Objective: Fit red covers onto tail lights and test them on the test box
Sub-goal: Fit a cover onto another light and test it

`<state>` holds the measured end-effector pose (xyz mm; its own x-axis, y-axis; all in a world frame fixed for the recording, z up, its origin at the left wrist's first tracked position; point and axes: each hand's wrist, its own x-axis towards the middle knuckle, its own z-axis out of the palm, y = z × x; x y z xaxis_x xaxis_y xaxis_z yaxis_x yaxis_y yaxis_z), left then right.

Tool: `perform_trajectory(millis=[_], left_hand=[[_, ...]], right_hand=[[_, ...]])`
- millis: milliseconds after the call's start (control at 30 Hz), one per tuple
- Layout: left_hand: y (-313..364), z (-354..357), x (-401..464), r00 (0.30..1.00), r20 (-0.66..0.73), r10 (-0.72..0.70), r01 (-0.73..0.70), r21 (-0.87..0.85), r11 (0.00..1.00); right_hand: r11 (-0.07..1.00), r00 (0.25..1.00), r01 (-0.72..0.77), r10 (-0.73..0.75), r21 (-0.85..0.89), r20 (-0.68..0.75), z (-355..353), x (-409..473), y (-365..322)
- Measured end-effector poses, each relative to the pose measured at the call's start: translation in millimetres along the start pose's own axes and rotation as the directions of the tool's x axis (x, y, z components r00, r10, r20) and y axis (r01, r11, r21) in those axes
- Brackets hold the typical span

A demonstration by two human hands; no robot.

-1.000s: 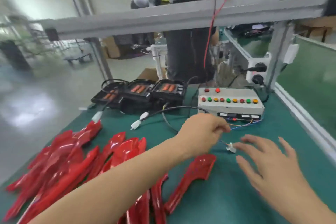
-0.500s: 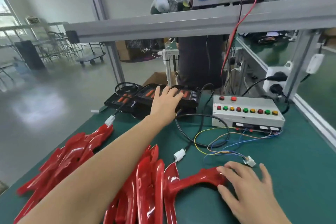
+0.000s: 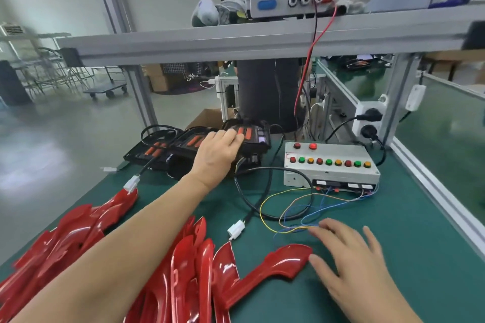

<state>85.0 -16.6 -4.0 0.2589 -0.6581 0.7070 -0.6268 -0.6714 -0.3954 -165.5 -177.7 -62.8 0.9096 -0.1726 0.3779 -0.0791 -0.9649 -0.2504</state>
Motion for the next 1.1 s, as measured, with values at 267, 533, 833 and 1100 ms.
perform_trajectory(millis=[267, 533, 833, 1100], left_hand=[[24.2, -74.3, -16.2, 0.933, -0.356, -0.048, -0.026, -0.201, 0.979], [80.8, -74.4, -39.5, 0.914, -0.354, 0.200, -0.307, -0.278, 0.910], [107.7, -102.0, -32.3, 0.968, -0.161, 0.195, -0.246, -0.436, 0.866], [124.1, -109.8, -49.1, 0.586, 0.725, 0.362, -0.205, -0.300, 0.932]], right_hand=[[0.779, 0.961, -0.233, 0.277, 0.582, 0.014, -26.0, 38.8, 5.4], [0.109, 0.897, -0.399, 0.255, 0.911, 0.362, -29.0, 54.0, 24.5], [-0.294, 0.820, -0.338, 0.374, 0.894, 0.433, -31.5, 42.0, 33.6], [-0.377, 0.757, -0.379, 0.399, 0.845, 0.517, -39.6, 33.3, 63.2]])
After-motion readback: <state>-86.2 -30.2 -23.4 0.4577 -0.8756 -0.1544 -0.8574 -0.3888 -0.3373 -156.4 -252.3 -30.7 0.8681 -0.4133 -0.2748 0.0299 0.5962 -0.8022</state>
